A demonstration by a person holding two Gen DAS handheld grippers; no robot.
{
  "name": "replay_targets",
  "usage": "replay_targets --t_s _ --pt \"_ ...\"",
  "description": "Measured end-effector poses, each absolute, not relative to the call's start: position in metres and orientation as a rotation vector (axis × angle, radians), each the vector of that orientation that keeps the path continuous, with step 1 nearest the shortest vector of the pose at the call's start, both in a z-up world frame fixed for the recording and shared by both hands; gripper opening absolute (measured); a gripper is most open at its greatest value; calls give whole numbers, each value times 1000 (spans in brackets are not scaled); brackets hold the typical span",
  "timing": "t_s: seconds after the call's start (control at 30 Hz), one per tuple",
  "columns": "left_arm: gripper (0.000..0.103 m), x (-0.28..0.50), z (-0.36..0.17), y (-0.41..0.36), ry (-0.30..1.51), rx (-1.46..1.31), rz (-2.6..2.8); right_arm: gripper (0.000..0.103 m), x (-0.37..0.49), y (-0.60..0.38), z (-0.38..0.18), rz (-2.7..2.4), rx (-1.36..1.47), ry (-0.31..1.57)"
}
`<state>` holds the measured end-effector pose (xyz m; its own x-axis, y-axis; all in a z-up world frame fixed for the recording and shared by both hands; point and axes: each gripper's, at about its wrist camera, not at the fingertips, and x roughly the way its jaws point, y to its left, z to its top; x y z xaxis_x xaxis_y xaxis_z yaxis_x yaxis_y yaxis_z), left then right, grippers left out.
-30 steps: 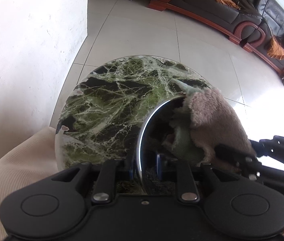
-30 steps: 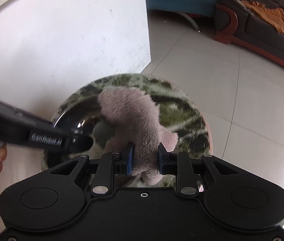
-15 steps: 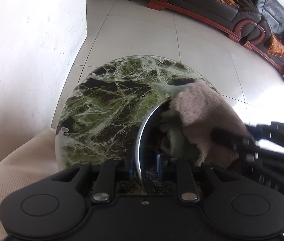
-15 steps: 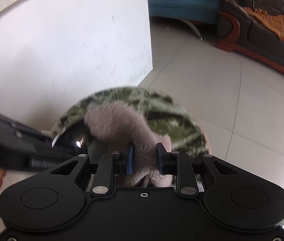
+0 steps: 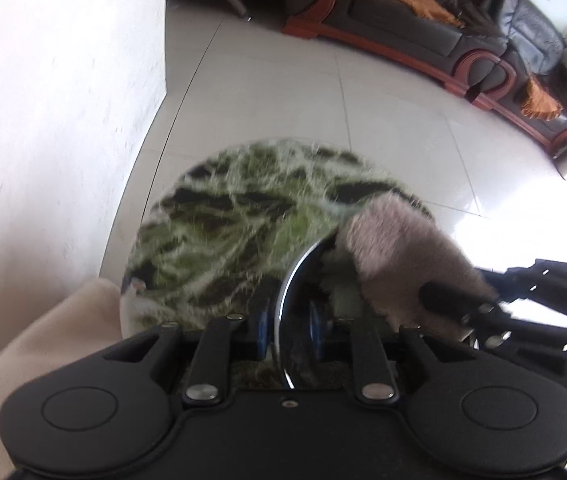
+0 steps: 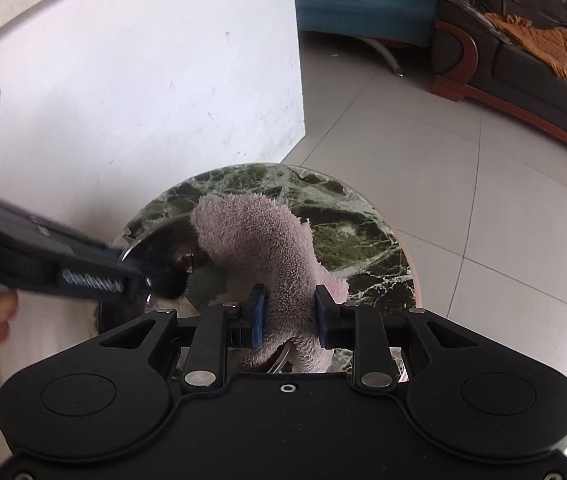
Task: Clean bowl
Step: 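Rub the towel around the inner wall near the left gripper, right gripper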
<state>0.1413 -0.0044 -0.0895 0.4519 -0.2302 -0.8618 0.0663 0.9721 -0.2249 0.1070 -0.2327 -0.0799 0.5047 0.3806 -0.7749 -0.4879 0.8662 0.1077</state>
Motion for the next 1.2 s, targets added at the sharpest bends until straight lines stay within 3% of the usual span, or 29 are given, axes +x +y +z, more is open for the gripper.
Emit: replay_targets --t_s 0.13,0.4,0.67,0.93,1.03,1.2 --pt "20 158 -88 -2 1079 -152 -185 25 106 -228 -85 527 -141 891" --pt "6 148 -98 -1 1135 -168 -184 24 110 -219 -87 520 -177 859" --pt "14 127 -98 1 1170 -185 -154 25 133 -194 -81 600 -250 811" --pt "13 133 -108 10 1208 -266 -149 28 125 -184 -69 659 -323 769" --pt "13 134 -108 9 1210 -269 -154 39 125 -185 -58 708 -376 717" --pt "13 136 -109 8 1215 -291 -147 39 142 -164 -56 797 -467 728"
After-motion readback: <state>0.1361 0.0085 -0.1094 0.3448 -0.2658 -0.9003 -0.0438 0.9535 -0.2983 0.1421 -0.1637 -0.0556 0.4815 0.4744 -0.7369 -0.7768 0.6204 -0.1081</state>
